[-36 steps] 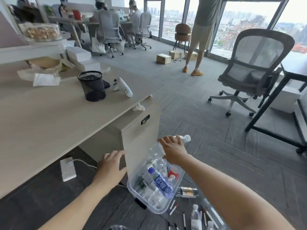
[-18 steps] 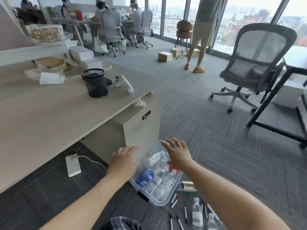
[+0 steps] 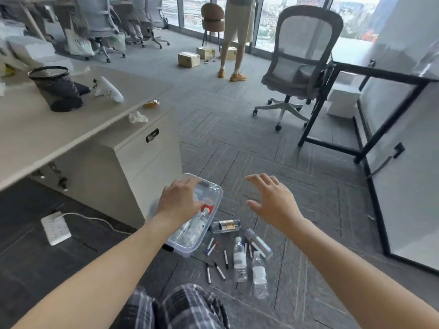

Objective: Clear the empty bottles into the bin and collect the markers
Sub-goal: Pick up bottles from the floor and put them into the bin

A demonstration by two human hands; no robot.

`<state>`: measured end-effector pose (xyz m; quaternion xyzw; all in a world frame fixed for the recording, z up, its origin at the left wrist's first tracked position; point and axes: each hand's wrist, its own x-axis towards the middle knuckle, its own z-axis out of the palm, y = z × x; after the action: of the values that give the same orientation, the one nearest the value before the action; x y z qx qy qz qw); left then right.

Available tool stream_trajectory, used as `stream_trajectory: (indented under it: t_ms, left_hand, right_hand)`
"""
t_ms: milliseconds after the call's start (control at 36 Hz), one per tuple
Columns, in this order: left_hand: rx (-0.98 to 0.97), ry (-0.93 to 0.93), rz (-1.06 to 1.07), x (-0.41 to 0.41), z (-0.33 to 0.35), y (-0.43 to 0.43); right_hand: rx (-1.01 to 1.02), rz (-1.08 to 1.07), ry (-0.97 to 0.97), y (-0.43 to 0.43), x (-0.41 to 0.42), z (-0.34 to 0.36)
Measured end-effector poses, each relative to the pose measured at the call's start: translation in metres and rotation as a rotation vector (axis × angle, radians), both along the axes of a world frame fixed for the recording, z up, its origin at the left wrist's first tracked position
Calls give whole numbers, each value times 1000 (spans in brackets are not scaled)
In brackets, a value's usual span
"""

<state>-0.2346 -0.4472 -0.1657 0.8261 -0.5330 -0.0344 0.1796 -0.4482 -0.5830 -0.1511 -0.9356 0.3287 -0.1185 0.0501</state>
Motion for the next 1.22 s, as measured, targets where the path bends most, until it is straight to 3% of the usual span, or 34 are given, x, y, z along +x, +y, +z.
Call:
stream_trajectory:
  t_ms: [167,333,500,778,1000,1222]
  left_hand:
    - [58,82,-44,-40,-48,-15]
    - [116,50,-131,-73,-110,-40]
    - [126,96,-146,-92,-181,-67]
    - [346,199,-112,-105,-332,-96]
    - [472,301,10,-130,-450,-122]
    - [537,339,118,-150,-519,-146]
  right_hand:
    - [30,-81,42,-1,-47,-40]
    - [100,-207,51,-11,-66,-97]
    - [197,-348,137,-26,-76,-173]
    - [355,-492,212,-43,-81,-311]
    - [363,-445,267,-49,-102,-406]
    - [358,-300,369,-52,-121,-453]
